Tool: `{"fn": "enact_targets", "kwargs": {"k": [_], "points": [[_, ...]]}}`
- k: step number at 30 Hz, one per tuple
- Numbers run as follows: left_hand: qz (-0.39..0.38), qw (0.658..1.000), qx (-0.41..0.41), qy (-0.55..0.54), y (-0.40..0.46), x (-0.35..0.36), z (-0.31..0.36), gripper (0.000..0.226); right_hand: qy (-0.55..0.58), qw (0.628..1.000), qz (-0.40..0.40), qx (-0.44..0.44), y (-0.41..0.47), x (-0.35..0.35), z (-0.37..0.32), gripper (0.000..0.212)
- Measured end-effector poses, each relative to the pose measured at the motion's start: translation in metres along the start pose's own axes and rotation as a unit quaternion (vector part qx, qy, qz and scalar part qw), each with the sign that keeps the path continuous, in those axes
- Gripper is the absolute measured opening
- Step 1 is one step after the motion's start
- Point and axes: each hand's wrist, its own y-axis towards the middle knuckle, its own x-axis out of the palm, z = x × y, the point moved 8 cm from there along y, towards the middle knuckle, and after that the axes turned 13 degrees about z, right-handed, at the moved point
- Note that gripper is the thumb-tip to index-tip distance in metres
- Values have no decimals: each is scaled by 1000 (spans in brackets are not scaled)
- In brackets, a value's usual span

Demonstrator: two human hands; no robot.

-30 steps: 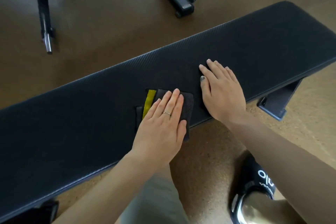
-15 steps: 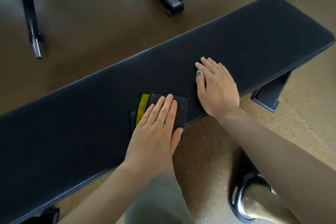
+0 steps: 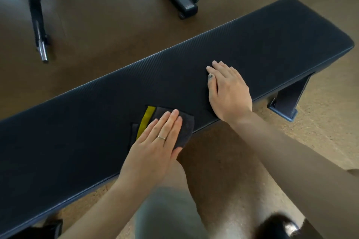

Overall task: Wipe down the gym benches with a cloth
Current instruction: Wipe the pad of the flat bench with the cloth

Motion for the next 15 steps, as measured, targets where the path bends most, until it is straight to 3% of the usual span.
{"fn": "enact_targets", "kwargs": {"k": [3, 9, 15], "points": [[23, 999, -20, 22, 11, -2, 5, 58, -2, 1000, -11, -15, 2, 4, 1, 60], [-4, 1000, -9, -4, 72, 14, 44, 67, -9, 995, -40, -94, 19, -3, 31, 54], [12, 1000, -18, 15, 137, 21, 92, 65, -26, 994, -81, -65, 49, -7, 102, 55]]}}
